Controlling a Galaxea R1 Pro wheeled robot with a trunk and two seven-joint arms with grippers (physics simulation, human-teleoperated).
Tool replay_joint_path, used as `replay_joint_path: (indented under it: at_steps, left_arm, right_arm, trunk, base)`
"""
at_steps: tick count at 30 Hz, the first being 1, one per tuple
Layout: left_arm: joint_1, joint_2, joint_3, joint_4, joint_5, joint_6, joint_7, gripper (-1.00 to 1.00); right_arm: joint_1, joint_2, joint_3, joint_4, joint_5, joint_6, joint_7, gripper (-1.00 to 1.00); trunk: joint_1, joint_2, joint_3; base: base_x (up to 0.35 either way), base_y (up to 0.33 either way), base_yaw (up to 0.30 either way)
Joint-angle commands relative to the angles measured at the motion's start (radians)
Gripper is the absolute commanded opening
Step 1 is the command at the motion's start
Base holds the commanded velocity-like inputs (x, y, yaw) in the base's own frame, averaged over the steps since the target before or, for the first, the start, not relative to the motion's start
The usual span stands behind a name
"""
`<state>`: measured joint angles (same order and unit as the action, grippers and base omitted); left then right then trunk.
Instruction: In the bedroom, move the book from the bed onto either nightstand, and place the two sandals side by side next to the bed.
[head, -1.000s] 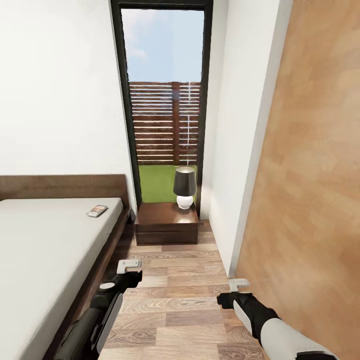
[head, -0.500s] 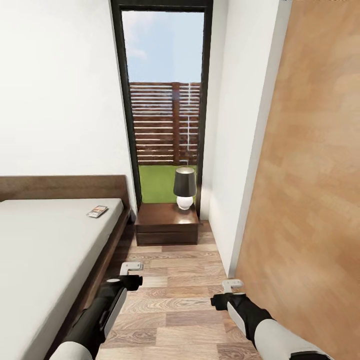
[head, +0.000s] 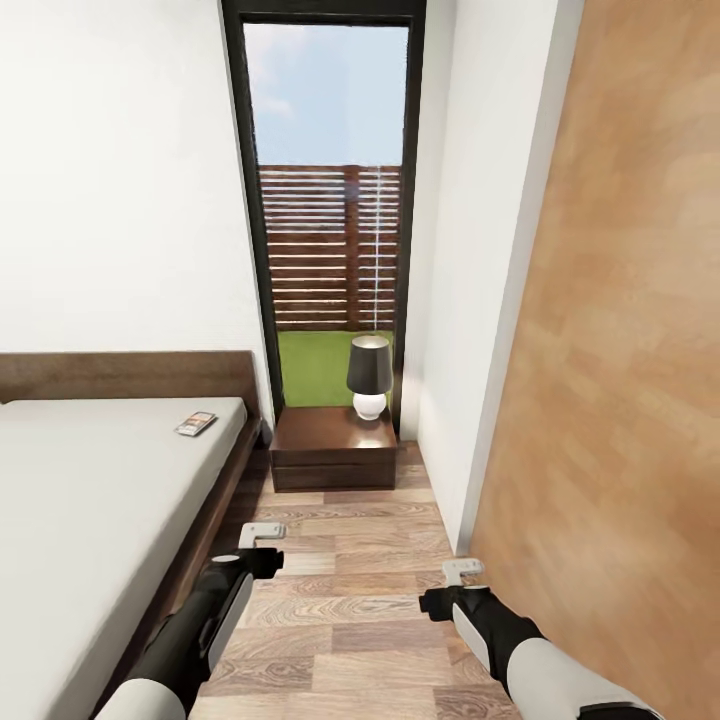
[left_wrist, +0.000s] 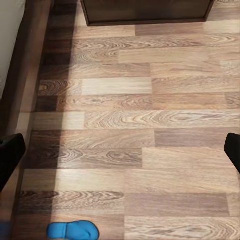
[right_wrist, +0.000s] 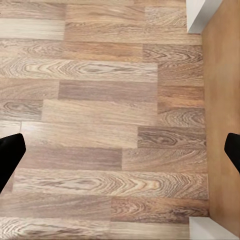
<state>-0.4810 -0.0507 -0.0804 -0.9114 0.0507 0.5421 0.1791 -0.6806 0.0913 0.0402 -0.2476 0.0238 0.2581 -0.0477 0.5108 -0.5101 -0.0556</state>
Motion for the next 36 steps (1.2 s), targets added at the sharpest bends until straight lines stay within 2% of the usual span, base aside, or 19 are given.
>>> replay_joint_path:
  at_steps: [1, 19, 36]
  left_arm:
    - [-0.001, 0.0, -0.002, -0.002, 0.005, 0.005, 0.007, 1.0]
    - [-0.001, 0.0, -0.004, 0.006, 0.009, 0.005, 0.008, 1.0]
    - [-0.001, -0.002, -0.004, 0.007, 0.007, 0.006, 0.008, 1.0]
  right_arm:
    - [0.0, 0.0, 0.004, -0.003, 0.002, 0.007, -0.004, 1.0]
    - [0.0, -0.004, 0.004, -0.01, 0.002, 0.01, -0.002, 1.0]
    - [0.0, -0.004, 0.004, -0.011, 0.002, 0.009, -0.003, 1.0]
  trunk:
    - [0.001, -0.002, -0.002]
    - [0.001, -0.002, -0.002]
    - [0.001, -0.002, -0.002]
  base:
    - [0.0, 0.0, 0.0]
    - [0.292, -0.014, 0.0]
    - [0.303, -0.158, 0.01]
